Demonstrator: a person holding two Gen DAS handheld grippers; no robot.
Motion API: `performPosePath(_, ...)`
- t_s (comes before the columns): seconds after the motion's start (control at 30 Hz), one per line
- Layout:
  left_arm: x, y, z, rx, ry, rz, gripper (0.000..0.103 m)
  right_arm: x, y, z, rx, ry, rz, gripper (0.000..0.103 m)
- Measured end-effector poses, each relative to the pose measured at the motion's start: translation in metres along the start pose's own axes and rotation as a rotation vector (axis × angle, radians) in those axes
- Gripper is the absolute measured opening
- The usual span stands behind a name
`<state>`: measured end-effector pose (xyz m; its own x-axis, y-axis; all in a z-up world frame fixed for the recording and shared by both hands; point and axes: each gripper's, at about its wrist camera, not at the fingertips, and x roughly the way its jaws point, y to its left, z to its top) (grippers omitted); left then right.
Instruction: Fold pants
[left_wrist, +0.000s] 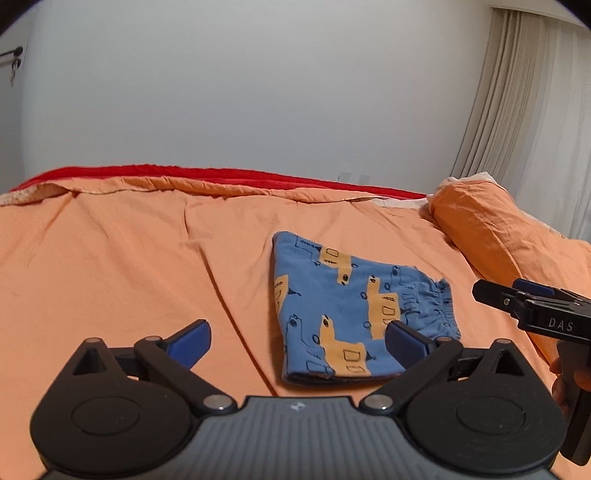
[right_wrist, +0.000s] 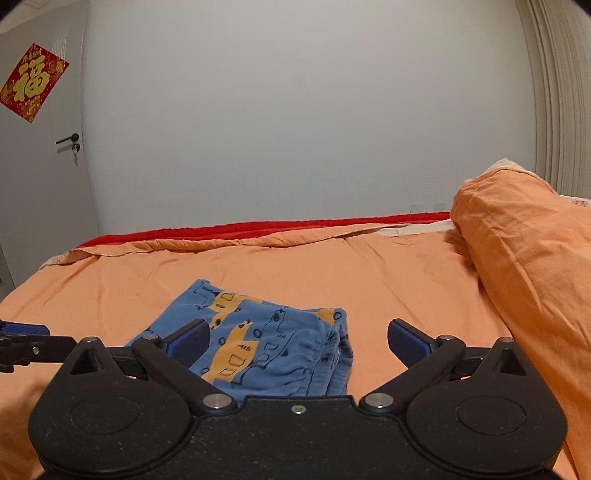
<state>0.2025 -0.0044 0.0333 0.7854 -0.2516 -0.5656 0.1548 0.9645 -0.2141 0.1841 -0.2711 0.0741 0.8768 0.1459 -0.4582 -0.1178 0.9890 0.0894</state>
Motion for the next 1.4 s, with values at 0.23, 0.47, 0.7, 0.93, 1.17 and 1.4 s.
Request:
performPosePath(0.23, -0.035, -0.021, -0.027, 0.014, -0.016, -0.007, 0.103, -0.056, 0.005, -0.024, 0.030, -0.034, 0.013, 0.102)
performPosePath(0.47, -0.062, -0.042, -0.057, 0.089, -0.039, 0.025, 0.103, -0.107, 0.008, -0.051, 0.039, -0.045, 0.008, 0.102)
performPosePath(0.7, -0.075, -0.048, -0.082, 0.125, -0.032, 0.044, 0.103, -0.129, 0.013, -0.078, 0.021, -0.042, 0.008, 0.102)
performPosePath(0.93, -0.073, -0.051, -0.094, 0.145, -0.012, 0.055, 0.103, -0.127, 0.010, -0.084, 0.015, -0.043, 0.010, 0.102)
performPosePath(1.17, -0.067, -0.050, -0.095, 0.136, 0.006, 0.060, 0.103, -0.119, 0.007, -0.090, 0.027, -0.019, 0.016, 0.102)
performPosePath(1.4, -0.065, -0.050, -0.095, 0.138, 0.015, 0.066, 0.103, -0.117, 0.005, -0.092, 0.035, -0.007, 0.018, 0.102)
